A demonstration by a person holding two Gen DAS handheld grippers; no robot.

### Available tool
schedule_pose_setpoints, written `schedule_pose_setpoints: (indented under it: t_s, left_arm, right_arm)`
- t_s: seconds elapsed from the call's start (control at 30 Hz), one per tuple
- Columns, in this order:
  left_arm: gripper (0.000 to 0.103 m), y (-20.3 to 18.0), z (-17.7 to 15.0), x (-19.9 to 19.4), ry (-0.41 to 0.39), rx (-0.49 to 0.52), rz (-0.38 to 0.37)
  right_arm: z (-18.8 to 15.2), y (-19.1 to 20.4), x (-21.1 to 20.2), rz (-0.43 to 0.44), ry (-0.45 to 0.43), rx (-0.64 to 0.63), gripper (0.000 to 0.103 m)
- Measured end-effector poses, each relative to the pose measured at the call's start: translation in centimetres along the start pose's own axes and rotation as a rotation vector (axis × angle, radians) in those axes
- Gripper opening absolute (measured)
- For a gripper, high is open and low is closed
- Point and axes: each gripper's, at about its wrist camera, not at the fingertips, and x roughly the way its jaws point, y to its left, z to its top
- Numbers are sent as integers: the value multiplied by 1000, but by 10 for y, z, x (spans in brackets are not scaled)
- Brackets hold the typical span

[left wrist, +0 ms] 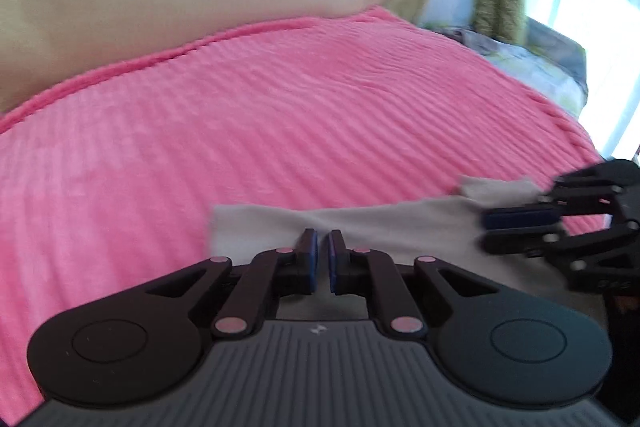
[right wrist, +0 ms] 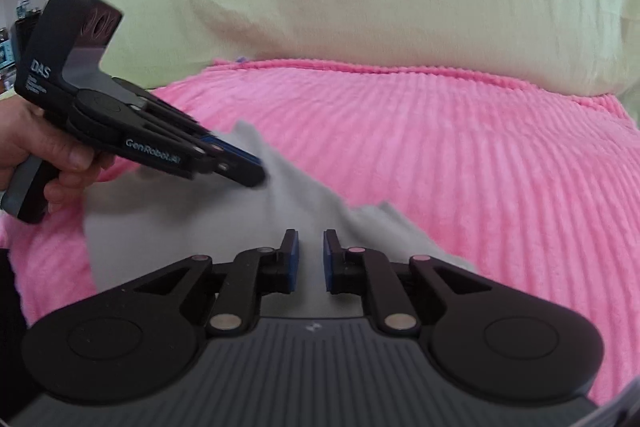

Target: Fold clothes

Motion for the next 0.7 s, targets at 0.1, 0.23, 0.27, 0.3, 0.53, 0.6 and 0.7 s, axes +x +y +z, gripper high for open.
schedule_pose_setpoints:
  t_s: [0.1, 0.23, 0.27, 0.3, 0.53, 0.6, 0.7]
  left_arm:
    - [9, 26, -2, -3, -5, -46, 84]
    - [8, 31, -5, -27, -42, -74, 100]
    - [8, 26, -6, -34, -50, -61, 91]
    - [8, 20, -7, -41, -57, -47, 81]
    - [9, -29, -38, -54, -2, 41, -25]
    - [10, -28, -48, -50, 13, 53, 6]
    - [9, -9, -55, -58, 34, -41, 2]
  right_arm:
    - [-4, -10, -2, -13, -15, 25, 4]
    - [-7, -16, -6, -23, -36, 92, 4]
    - [-5, -17, -10, -28, -42, 112, 6]
    - [-4, -17, -13, -29, -46, 119, 9]
    - [-8, 3, -34, 78, -25, 152, 18]
    - [-17, 7, -33, 74, 10, 131, 18]
    - [-29, -1, -41, 46, 28, 139, 18]
